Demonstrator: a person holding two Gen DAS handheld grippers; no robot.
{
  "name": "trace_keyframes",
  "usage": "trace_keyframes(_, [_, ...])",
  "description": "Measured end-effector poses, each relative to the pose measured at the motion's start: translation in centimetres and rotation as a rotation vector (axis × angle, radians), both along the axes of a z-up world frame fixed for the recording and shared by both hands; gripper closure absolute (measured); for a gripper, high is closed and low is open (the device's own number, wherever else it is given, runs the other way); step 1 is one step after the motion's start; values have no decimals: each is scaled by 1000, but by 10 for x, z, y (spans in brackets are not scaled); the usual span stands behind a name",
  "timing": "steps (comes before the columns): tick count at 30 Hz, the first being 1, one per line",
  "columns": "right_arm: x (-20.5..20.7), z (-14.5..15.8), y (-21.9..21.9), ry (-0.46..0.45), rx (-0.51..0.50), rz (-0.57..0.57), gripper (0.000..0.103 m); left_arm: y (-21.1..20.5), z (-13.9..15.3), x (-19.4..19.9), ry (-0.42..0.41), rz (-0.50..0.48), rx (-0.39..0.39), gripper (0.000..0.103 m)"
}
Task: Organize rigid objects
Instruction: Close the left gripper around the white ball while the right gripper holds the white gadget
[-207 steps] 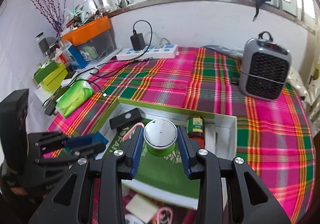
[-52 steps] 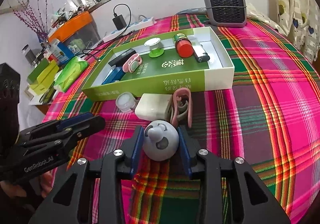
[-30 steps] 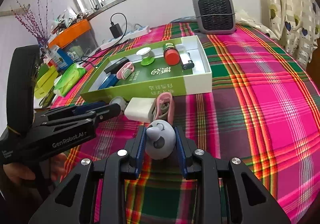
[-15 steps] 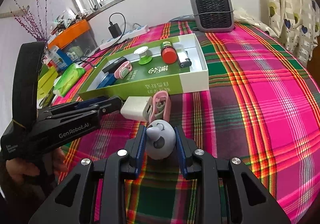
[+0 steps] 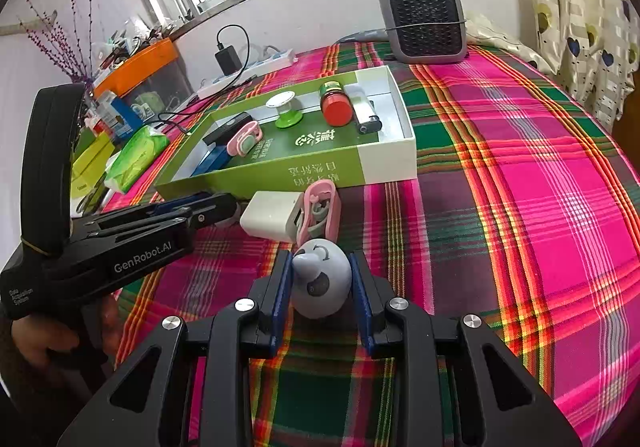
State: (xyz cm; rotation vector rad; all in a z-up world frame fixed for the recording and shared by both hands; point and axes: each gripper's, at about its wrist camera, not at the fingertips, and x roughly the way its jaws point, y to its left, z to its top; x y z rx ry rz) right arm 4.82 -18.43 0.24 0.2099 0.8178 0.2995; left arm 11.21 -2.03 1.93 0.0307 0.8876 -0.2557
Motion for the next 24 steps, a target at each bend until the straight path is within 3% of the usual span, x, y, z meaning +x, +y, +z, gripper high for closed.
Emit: trace_keyframes(24, [-4, 5, -1, -19, -4, -4, 73, 2, 12, -19, -35, -2, 0, 76])
